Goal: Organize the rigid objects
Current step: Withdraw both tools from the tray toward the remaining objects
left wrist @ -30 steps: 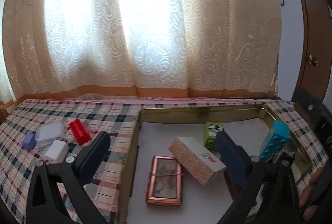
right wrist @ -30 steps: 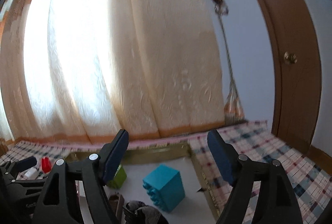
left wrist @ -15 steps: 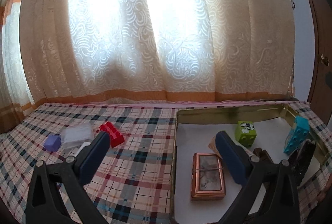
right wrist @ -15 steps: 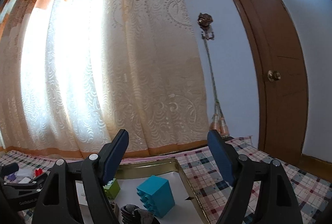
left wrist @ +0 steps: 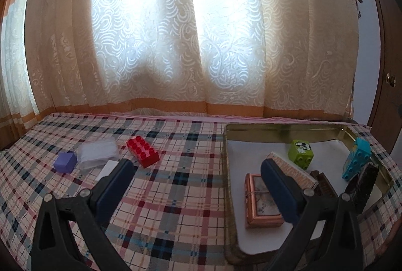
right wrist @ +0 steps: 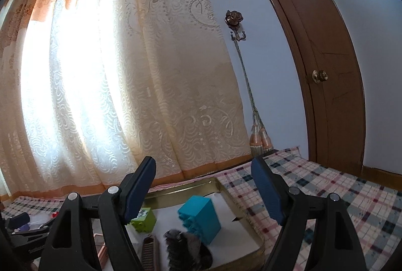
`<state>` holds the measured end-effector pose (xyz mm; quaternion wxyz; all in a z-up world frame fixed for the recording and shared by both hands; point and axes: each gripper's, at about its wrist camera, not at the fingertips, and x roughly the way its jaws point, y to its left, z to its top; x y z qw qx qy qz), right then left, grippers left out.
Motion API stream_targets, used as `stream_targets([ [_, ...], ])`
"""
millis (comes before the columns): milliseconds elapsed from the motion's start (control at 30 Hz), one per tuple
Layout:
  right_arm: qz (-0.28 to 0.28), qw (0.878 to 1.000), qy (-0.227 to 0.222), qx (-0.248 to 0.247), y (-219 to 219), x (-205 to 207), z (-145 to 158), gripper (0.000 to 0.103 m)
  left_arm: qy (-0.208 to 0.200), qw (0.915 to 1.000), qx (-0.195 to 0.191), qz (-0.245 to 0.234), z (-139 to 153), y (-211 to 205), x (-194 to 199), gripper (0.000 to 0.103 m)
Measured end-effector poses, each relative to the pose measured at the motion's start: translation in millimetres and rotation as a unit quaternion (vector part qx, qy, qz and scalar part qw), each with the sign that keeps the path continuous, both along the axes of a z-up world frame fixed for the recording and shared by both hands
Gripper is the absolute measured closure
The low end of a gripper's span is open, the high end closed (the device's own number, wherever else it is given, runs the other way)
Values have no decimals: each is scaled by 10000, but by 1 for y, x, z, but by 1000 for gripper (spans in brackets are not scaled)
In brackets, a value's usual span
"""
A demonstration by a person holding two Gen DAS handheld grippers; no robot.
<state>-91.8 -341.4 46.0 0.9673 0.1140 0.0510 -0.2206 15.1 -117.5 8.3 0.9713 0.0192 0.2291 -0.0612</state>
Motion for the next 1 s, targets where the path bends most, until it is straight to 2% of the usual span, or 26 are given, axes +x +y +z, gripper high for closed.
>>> stream_targets([
  [233,-37,9998,32,-173,25,-4,1,23,-28,10000,54,1,0,14,-1,0],
  [433,69,10000,37,-24,45,-3,0,23,-1,10000,30,69,0,35,4,0],
  [1000,793,9962,288,-206,131,33,-1,23,104,9991,16,402,-2,105,21,0],
])
